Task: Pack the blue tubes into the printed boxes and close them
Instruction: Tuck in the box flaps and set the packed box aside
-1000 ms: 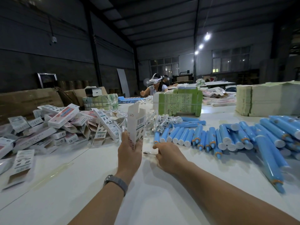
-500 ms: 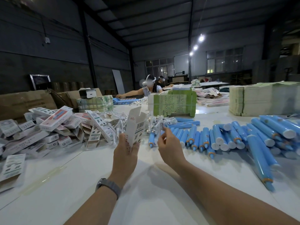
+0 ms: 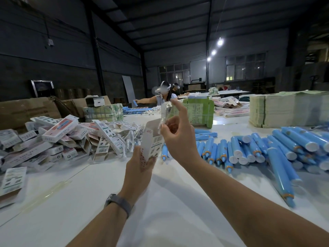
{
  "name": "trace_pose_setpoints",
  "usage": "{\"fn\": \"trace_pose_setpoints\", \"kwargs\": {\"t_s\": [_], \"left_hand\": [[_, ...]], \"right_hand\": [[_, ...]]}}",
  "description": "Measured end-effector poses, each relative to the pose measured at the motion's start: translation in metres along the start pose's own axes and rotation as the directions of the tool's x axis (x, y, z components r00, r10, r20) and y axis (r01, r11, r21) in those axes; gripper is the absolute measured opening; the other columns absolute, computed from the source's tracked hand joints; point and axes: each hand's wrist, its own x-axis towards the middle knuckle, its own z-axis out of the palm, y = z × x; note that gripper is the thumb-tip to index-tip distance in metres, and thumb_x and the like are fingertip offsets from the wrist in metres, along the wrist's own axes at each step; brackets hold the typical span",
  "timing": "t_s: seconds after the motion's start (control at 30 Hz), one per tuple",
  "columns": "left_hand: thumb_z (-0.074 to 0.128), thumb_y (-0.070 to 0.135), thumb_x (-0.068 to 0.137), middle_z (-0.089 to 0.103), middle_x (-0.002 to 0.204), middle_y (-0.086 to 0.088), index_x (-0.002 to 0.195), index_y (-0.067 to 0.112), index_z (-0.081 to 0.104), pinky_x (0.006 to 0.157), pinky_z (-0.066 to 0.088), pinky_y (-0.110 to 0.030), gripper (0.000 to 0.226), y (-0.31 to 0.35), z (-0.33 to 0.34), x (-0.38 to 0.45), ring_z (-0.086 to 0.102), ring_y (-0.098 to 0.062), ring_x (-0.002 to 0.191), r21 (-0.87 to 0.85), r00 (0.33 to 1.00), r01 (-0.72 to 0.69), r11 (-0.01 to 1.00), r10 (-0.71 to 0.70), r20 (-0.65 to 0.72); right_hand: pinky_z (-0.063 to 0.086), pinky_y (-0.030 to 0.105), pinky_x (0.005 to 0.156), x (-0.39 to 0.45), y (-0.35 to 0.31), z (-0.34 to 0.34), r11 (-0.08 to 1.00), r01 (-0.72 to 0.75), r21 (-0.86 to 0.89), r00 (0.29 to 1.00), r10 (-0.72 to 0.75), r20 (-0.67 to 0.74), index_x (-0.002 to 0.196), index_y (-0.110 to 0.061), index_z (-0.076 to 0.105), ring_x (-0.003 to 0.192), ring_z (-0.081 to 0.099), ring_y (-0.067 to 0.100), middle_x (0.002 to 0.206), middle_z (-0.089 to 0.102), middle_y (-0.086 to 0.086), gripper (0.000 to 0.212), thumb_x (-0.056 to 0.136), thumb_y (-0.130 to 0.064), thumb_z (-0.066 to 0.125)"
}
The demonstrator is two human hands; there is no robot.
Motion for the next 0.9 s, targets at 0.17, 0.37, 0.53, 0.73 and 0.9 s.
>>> {"fn": "trace_pose_setpoints", "kwargs": {"t_s": [0.17, 0.37, 0.53, 0.73, 0.9], "left_hand": [[0.067, 0.006, 0.092, 0.061, 0.099, 0.025, 0.104, 0.022, 0.046, 0.063, 0.048, -0.005, 0.029, 0.0, 0.002, 0.001, 0.06, 0.017, 0.082, -0.015, 1.0, -0.002, 1.0, 0.003, 0.025], [0.067, 0.007, 0.092, 0.067, 0.097, 0.016, 0.108, 0.019, 0.048, 0.068, 0.055, -0.022, 0.027, 0.005, -0.001, -0.002, 0.065, 0.0, 0.085, -0.017, 1.0, -0.015, 1.0, 0.015, 0.027], [0.067, 0.008, 0.093, 0.07, 0.1, 0.0, 0.109, 0.017, 0.048, 0.076, 0.057, -0.041, 0.026, 0.01, 0.001, -0.004, 0.067, -0.023, 0.09, -0.029, 0.998, -0.019, 0.999, 0.02, 0.054], [0.062, 0.01, 0.086, 0.071, 0.091, 0.018, 0.1, 0.032, 0.052, 0.062, 0.055, -0.024, 0.028, 0.011, 0.001, -0.006, 0.064, -0.005, 0.071, -0.206, 0.995, -0.025, 0.978, 0.045, 0.093], [0.06, 0.011, 0.078, 0.071, 0.101, -0.004, 0.101, 0.033, 0.06, 0.09, 0.053, -0.062, 0.031, 0.017, 0.001, -0.007, 0.064, -0.038, 0.102, -0.414, 0.986, 0.032, 0.91, 0.038, 0.16]], "right_hand": [[0.055, 0.046, 0.066, 0.001, 0.005, -0.002, 0.987, 0.037, -0.156, 0.999, -0.035, 0.012, 0.132, -0.026, 0.05, 0.066, 0.063, 0.015, 0.072, 0.063, -0.001, 0.052, 0.087, -0.003, 0.064], [0.045, 0.028, 0.062, 0.001, 0.01, -0.002, 0.969, 0.129, -0.211, 0.991, -0.135, -0.015, 0.126, -0.025, 0.044, 0.067, 0.058, 0.01, 0.077, 0.066, -0.003, 0.048, 0.088, -0.009, 0.068], [0.049, 0.039, 0.069, -0.003, 0.014, 0.0, 0.933, 0.16, -0.323, 0.984, -0.177, -0.023, 0.12, -0.019, 0.052, 0.087, 0.057, 0.022, 0.09, 0.062, -0.008, 0.031, 0.091, -0.014, 0.063], [0.041, 0.032, 0.079, -0.013, 0.03, 0.0, 0.922, 0.102, -0.375, 0.993, -0.071, 0.095, 0.104, -0.016, 0.074, 0.103, 0.048, 0.018, 0.115, 0.052, -0.001, 0.027, 0.097, -0.031, 0.052], [0.054, 0.034, 0.07, -0.021, 0.025, 0.004, 0.995, -0.086, -0.052, 0.989, 0.092, 0.115, 0.123, -0.031, 0.052, 0.088, 0.065, 0.011, 0.111, 0.06, -0.008, 0.03, 0.095, -0.039, 0.049]]}}
